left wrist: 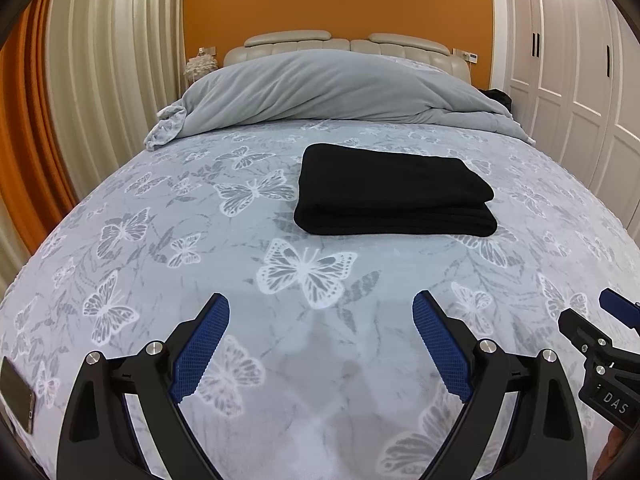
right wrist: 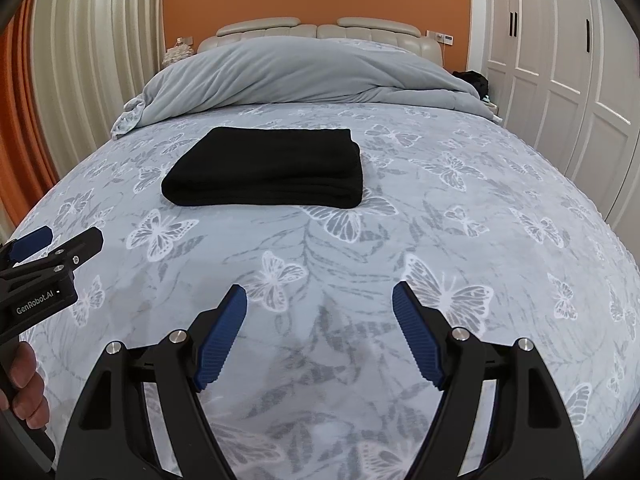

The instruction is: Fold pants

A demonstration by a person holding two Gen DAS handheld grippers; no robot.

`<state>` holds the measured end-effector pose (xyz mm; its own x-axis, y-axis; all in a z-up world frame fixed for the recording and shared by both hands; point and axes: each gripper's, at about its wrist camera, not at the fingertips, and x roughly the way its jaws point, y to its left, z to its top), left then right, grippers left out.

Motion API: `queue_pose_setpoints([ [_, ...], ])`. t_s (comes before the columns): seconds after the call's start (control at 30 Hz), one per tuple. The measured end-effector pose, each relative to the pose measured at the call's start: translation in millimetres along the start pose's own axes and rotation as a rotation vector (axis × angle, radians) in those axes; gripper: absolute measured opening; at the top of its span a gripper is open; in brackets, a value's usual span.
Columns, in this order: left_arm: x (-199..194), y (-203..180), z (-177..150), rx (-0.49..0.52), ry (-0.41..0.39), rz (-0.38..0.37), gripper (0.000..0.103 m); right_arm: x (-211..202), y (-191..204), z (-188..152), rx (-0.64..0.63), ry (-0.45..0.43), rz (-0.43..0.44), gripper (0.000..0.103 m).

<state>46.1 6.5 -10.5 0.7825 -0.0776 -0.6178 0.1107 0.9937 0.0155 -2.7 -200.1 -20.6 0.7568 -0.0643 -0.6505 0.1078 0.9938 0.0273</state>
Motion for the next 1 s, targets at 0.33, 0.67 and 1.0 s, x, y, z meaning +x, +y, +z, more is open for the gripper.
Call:
queue_pose_setpoints([
  [0.33, 0.5, 0.0, -1.1, 0.003, 0.001, 0.002, 0.091, 0.2, 2.5, -0.2, -0.004, 0.0, -0.001, 0.073],
  [0.67, 1.0, 2.7, -2.2, 0.0, 0.005, 0.012, 0.091, 1.3, 4.6, -0.7, -0.005, 0.004, 0.002, 0.073],
  [1.0, 2.0, 5.7, -1.8, 0.002, 0.007, 0.013, 0.091, 2.8, 5.9, -1.5, -0.013, 0.007, 0.006, 0.073],
])
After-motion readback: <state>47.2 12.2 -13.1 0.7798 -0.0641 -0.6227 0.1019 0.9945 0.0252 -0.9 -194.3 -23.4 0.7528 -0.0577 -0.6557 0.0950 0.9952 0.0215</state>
